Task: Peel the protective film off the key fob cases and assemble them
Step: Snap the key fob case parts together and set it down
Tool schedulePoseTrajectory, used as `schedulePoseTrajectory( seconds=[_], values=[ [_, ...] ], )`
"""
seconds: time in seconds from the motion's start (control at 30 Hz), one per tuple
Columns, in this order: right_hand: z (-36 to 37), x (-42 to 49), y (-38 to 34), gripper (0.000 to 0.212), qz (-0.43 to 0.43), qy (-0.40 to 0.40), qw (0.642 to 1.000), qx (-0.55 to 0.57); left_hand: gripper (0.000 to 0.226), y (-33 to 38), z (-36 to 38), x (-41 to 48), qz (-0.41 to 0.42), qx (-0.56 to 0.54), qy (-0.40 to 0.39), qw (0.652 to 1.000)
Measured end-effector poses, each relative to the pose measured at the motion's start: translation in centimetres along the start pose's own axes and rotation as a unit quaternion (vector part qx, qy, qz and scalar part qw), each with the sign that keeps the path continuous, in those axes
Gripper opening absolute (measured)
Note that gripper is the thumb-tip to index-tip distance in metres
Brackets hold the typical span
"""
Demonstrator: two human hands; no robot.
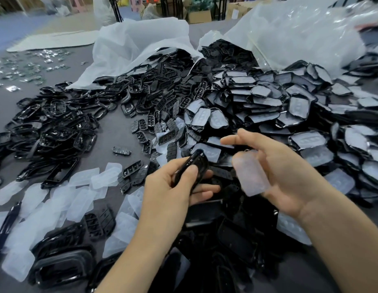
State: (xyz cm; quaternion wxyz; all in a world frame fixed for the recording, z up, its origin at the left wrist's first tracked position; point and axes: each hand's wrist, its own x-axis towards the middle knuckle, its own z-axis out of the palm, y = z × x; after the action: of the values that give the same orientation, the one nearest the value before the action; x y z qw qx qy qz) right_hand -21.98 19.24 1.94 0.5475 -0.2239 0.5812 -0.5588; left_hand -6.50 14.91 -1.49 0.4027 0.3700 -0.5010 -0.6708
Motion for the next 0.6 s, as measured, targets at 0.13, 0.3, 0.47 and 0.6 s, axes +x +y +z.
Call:
schedulePoseTrajectory(
  seconds=[0.13, 0.3, 0.47, 0.6],
  values=[
    [0.02, 0.11, 0.14, 0.02, 0.021, -0.029, 0.999, -0.014, 0.022, -0.03, 0.03, 0.09, -0.034, -0.017, -0.007, 0.999],
    [-0.27, 0.24, 0.29, 0.032, -0.048, -0.046, 0.997, -0.038, 0.03, 0.06, 0.03, 0.16, -0.034, -0.017, -0.006, 0.999],
    [-0.13, 0.1, 0.2, 0.017, -0.106, -0.081, 0.991, 0.0, 0.036, -0.21, -0.15, 0.3, -0.025, -0.025, -0.005, 0.999],
    [0.2, 0.0, 0.41, 0.013, -0.135, -0.105, 0.985, 0.006, 0.04, -0.15, -0.58, 0.71, -0.047, -0.065, -0.025, 0.996]
  ],
)
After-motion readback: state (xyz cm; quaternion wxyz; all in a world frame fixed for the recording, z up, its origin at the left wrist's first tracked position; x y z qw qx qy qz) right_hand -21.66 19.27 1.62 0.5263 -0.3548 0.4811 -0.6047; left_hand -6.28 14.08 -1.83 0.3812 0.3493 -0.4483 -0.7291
